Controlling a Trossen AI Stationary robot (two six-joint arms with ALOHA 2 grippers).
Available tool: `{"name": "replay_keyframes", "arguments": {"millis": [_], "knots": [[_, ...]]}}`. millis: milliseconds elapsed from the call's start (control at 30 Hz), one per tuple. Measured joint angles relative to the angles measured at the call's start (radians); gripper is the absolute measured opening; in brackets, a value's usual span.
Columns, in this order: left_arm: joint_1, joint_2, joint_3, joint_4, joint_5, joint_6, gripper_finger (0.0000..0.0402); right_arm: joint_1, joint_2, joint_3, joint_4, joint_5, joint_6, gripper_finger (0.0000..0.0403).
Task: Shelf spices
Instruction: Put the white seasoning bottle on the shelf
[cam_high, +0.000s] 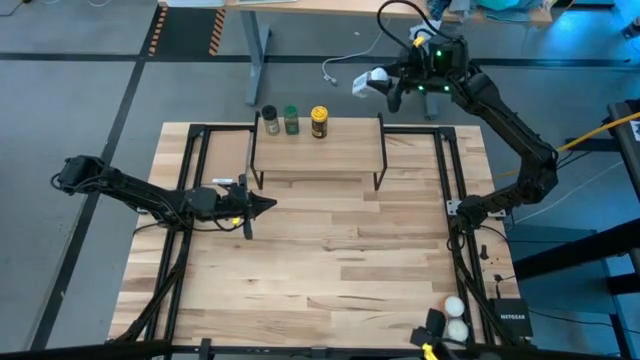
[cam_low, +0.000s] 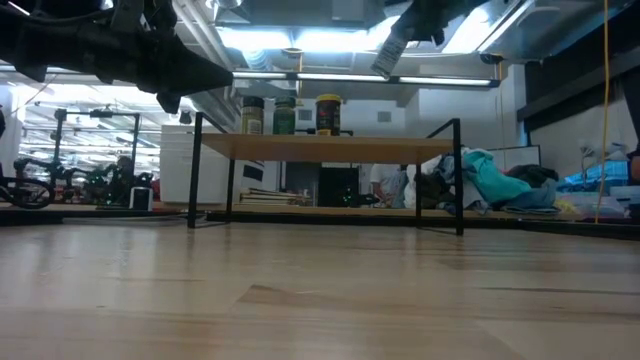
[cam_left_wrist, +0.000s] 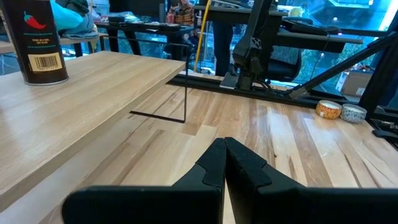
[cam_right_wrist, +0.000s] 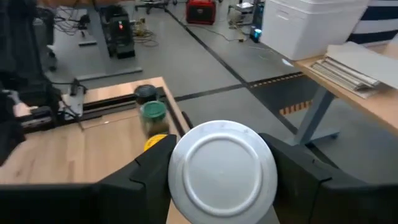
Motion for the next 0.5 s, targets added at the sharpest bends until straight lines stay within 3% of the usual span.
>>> {"name": "replay_keyframes", "arguments": {"millis": [500], "knots": [[0.001,0.000,0.000,0.000,0.000,-0.003,0.0000,0.102,0.089,0.000,-0.062,0.136,0.028,0.0209]]}}
